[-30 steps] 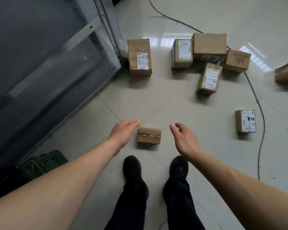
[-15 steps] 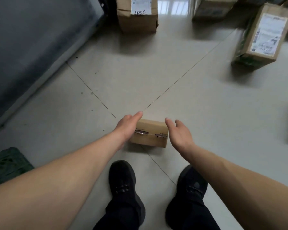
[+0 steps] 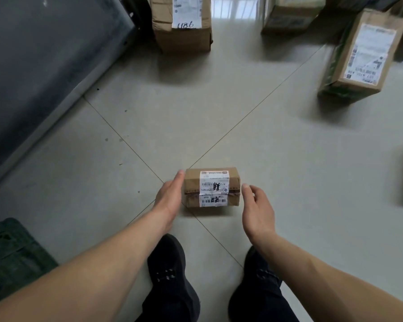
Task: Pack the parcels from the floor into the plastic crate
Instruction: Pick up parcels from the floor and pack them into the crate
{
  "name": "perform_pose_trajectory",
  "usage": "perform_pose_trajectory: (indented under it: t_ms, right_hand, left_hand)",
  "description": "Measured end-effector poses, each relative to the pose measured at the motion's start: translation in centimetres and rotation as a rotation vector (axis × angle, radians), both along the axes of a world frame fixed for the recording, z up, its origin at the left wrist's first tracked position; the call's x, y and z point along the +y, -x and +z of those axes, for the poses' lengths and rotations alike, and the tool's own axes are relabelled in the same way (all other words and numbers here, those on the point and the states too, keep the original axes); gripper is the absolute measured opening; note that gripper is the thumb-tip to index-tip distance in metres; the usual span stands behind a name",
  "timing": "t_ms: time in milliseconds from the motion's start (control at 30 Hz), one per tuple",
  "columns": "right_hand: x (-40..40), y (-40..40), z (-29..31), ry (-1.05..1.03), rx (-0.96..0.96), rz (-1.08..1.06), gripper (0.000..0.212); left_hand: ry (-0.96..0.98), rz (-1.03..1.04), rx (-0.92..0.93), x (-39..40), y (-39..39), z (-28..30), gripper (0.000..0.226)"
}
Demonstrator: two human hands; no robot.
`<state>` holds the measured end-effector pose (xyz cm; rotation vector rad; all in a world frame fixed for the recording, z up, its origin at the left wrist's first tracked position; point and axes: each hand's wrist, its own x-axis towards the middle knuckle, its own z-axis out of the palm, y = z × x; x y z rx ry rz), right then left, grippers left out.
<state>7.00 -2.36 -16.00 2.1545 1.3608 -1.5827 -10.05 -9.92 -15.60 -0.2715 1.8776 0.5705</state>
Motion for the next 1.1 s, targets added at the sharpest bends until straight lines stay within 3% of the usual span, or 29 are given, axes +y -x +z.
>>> perform_pose_trajectory:
  t_ms: [67, 167, 200, 300, 467, 667, 933, 1100]
  right_hand:
    - [0.3, 0.2, -0.7, -0.002, 0.034, -0.007, 0.057]
    - [0.7, 1.4, -1.5, 0.023, 0.077, -0.019, 0.083]
    - [0.7, 1.8, -1.8, 0.04, 0.088, -0.03, 0.082]
    - [0.9, 2.7, -1.5, 0.05, 0.115, -0.046, 0.047]
    - [1.7, 3.4, 3.6, -0.01, 0.116, -0.025, 0.044]
    - [2.6, 5.5, 14.9, -0.097, 0.128, 0.023, 0.048]
    - [2.4, 10.2, 35.3, -0.235, 0.212, 0.02, 0.032]
    - [1.6, 13.0, 46.5, -0.3, 0.3, 0.078, 0.041]
  left_hand:
    - [-0.012, 0.004, 0.007, 0.2, -0.2, -0.8, 0.057]
    - [-0.037, 0.0, -0.033, 0.8, -0.6, -1.6, 0.039]
    - [-0.046, 0.012, -0.063, 1.0, -0.8, -1.7, 0.037]
    - [-0.071, 0.086, -0.148, 1.5, -1.2, -1.1, 0.039]
    - [-0.072, 0.05, -0.125, 1.4, -0.4, 4.1, 0.062]
    - [-0.152, 0.057, -0.072, 1.9, 2.0, 16.4, 0.055]
    - [-0.299, 0.103, 0.033, -0.2, 5.5, 37.1, 0.044]
    - [-0.405, 0.126, 0.171, -3.0, 6.9, 49.2, 0.036]
